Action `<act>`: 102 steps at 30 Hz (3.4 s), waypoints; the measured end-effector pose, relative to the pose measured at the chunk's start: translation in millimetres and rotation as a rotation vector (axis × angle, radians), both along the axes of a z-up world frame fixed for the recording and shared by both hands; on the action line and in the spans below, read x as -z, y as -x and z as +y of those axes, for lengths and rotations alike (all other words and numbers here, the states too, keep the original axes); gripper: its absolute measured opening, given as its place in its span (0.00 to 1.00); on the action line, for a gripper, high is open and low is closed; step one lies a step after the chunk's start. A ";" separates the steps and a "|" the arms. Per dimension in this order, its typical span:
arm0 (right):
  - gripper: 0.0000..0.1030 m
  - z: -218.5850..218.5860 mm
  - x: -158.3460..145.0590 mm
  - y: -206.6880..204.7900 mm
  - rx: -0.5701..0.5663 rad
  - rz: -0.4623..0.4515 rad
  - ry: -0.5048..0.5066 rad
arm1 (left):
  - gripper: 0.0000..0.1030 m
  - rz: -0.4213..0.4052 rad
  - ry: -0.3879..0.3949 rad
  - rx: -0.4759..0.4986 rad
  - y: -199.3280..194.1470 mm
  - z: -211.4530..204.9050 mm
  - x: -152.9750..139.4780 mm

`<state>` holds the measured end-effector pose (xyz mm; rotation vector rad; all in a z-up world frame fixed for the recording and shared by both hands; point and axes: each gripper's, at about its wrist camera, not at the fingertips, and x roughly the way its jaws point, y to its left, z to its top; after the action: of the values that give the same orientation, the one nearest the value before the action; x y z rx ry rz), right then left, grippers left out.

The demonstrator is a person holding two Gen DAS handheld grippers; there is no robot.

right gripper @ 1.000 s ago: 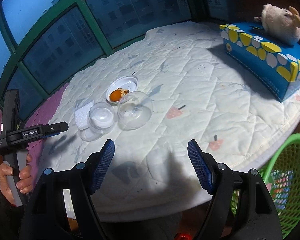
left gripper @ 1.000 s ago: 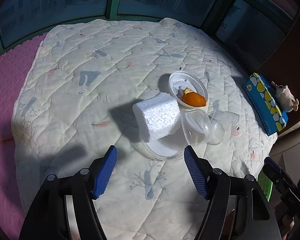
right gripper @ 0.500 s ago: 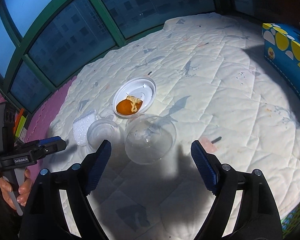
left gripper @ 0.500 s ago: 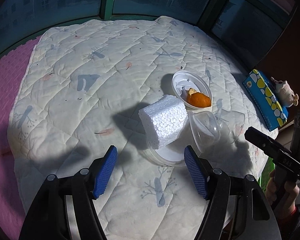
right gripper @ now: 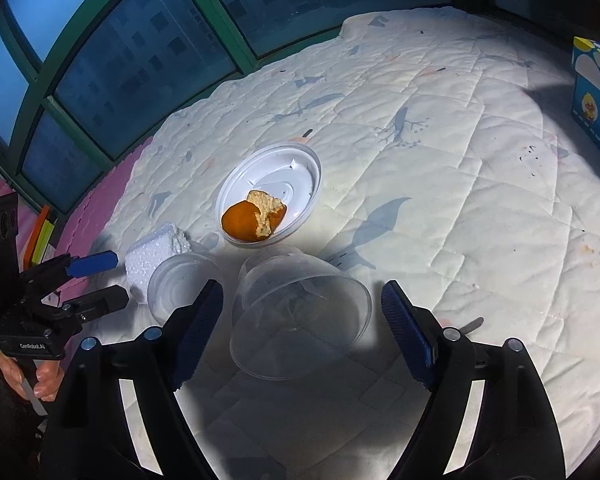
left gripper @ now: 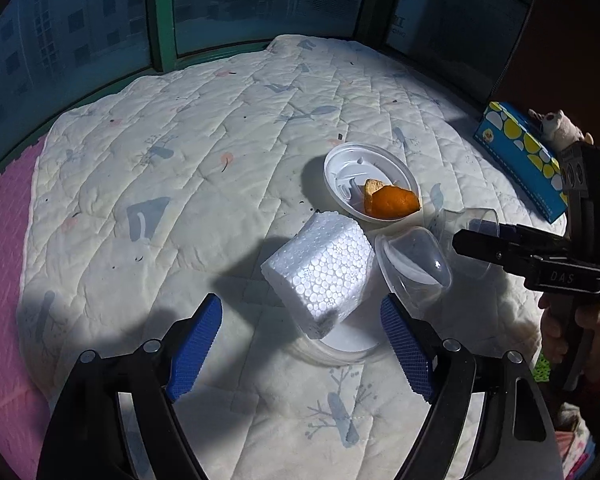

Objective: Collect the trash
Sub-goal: 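Grasp the white foam block with the left gripper while the right grasps a clear cup, then carry the foam block and clear cup to the green basket with both grippers, then open both grippers over the green basket, dropping foam block and cup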

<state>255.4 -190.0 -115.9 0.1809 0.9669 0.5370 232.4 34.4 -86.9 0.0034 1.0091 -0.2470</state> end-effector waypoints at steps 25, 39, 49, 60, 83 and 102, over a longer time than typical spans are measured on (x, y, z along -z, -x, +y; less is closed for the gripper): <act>0.63 -9.4 -13.3 24.8 0.055 -0.020 -0.037 | 0.61 -0.086 -0.144 0.248 -12.5 -24.4 19.0; 0.63 -28.3 -32.4 64.3 0.113 -0.066 -0.065 | 0.57 -0.140 -0.072 0.126 6.8 4.4 -20.8; 0.63 -66.6 -44.0 114.0 0.201 -0.112 -0.049 | 0.57 -0.182 0.024 0.173 46.6 -27.8 -62.4; 0.63 -178.5 -23.8 178.3 0.456 -0.067 0.047 | 0.57 -0.177 0.105 0.336 88.8 -122.0 -71.3; 0.69 -306.4 50.1 211.3 0.740 0.109 0.022 | 0.57 -0.096 0.127 0.569 113.0 -280.9 -47.3; 0.69 -323.0 4.1 255.1 0.770 -0.013 0.069 | 0.57 -0.008 0.105 0.678 127.8 -360.8 -14.5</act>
<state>0.3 -513.0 -120.1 0.4606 0.8234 -0.2015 104.6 -326.4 -72.4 0.2535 0.9598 -0.9173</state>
